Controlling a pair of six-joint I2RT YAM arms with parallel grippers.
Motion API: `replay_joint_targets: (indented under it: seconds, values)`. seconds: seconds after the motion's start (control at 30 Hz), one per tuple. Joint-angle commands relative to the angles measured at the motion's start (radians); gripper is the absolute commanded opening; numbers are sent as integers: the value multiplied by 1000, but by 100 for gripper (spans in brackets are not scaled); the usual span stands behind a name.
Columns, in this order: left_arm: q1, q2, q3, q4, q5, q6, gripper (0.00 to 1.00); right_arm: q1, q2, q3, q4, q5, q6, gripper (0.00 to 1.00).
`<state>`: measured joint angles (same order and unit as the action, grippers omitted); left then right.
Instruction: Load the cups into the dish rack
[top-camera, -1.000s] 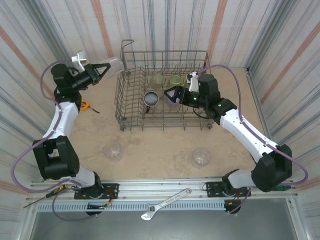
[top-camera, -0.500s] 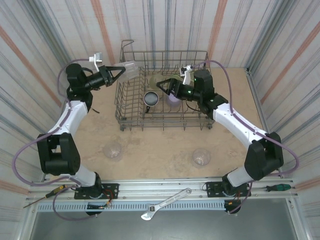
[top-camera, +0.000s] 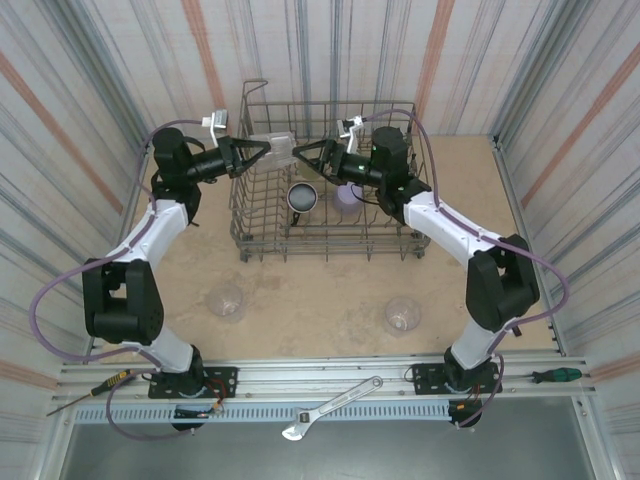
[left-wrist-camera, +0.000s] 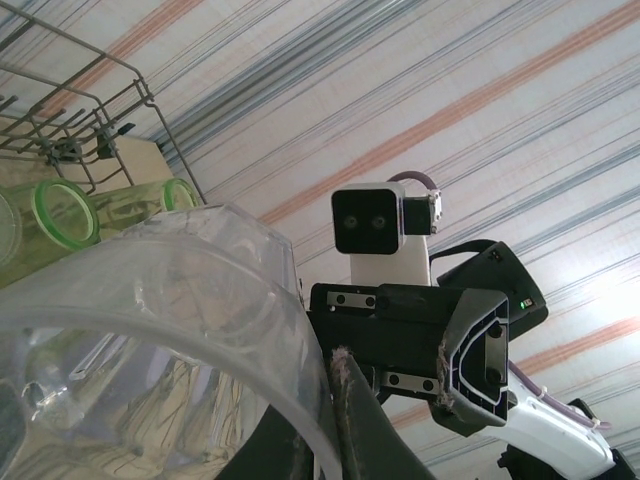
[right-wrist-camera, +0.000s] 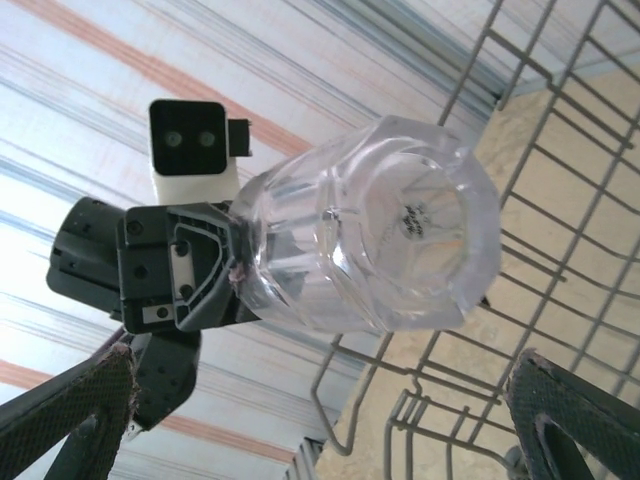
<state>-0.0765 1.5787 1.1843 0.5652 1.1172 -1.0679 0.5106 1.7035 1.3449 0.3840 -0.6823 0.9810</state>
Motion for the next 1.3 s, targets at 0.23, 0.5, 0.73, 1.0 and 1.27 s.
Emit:
replay_joint_targets:
  seconds: [0.23,0.5,0.73,1.0,1.27]
  values:
    - [-11,13,14,90,34,-37,0,6,82,75,80,-31,90,100]
    - [-16,12,14,99,35,-45,0,5,150,117,138,-20,180,96]
    - [-20,22,8,135,37,-75,0,6,192,132,226,-47,291,88]
    - [-23,29,5,160,37,-95,0,6,231,150,323,-63,369,82]
    - [-23,36,7,158,36,-100,0,11,244,158,358,-75,395,68]
